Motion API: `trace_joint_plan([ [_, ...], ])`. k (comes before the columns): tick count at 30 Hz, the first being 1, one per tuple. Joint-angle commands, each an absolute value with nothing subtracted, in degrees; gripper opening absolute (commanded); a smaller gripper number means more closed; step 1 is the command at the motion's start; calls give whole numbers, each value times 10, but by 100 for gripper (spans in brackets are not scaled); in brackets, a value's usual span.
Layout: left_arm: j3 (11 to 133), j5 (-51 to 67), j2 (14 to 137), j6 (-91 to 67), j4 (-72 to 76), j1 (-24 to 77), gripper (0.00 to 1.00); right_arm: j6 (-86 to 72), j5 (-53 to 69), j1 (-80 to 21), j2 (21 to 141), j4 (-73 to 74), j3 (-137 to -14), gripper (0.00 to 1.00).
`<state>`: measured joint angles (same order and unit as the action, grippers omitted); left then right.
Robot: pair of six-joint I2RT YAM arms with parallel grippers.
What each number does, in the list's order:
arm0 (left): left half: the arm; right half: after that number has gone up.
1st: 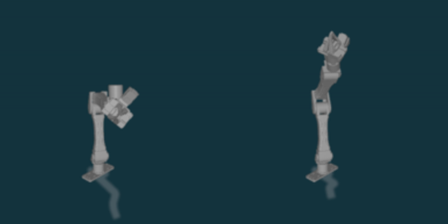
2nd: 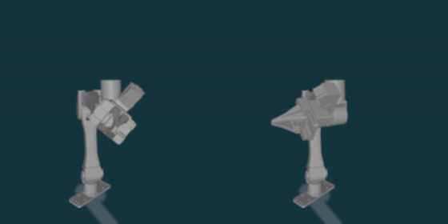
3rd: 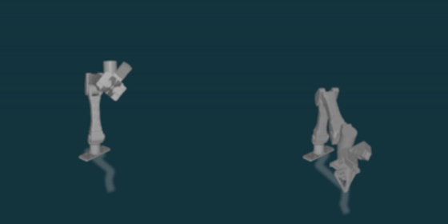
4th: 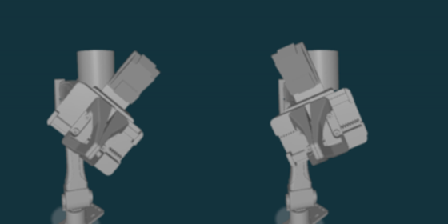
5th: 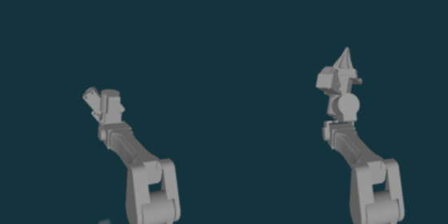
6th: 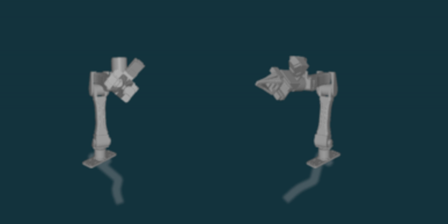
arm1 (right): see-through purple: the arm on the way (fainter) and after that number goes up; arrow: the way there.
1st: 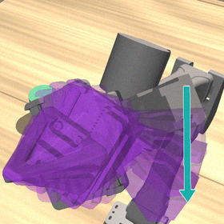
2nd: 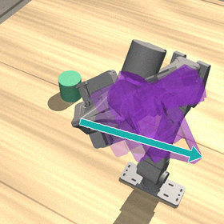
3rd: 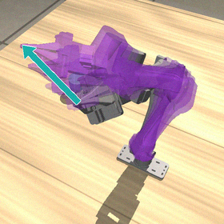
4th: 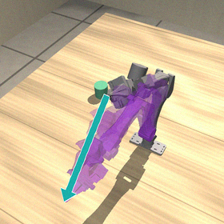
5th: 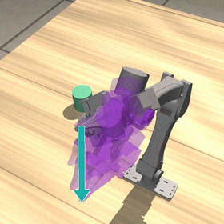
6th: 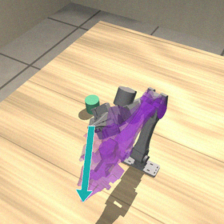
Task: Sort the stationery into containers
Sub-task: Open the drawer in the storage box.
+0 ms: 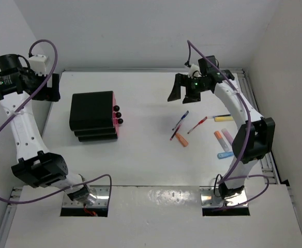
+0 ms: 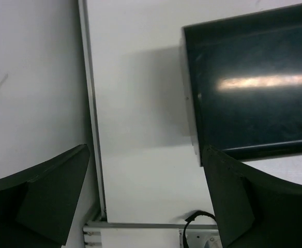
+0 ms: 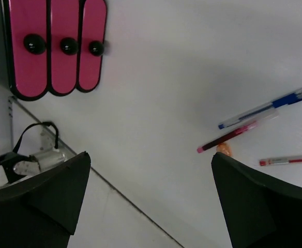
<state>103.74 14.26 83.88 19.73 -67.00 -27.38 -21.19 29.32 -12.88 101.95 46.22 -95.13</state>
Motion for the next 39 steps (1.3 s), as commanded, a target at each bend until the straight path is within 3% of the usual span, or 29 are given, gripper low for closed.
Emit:
trace_joint_plan([
  [1, 1092, 193, 813, 229, -675, -237, 98, -243, 357, -142, 991, 423, -920, 97],
  [2, 1102, 204, 816, 242, -681, -229, 98, -256, 375, -146, 991, 409, -907, 96],
  [4, 1137, 274, 832, 271, -720, -215, 92, -302, 497, -148, 991, 326, -846, 83],
  [5, 1143, 293, 837, 274, -731, -210, 87, -386, 539, -155, 993, 226, -820, 71],
  [10, 1111, 349, 850, 251, -725, -169, 78, -581, 564, -192, 1084, 17, -783, 53],
  [12, 1074, 352, 836, 239, -685, -151, 75, -627, 556, -214, 1120, -54, -813, 51],
  [21, 981, 314, 855, 188, -612, -91, 67, -625, 532, -286, 1289, -53, -928, 54],
  [39, 892, 272, 879, 158, -530, -55, 67, -625, 506, -333, 1450, -25, -1063, 59],
])
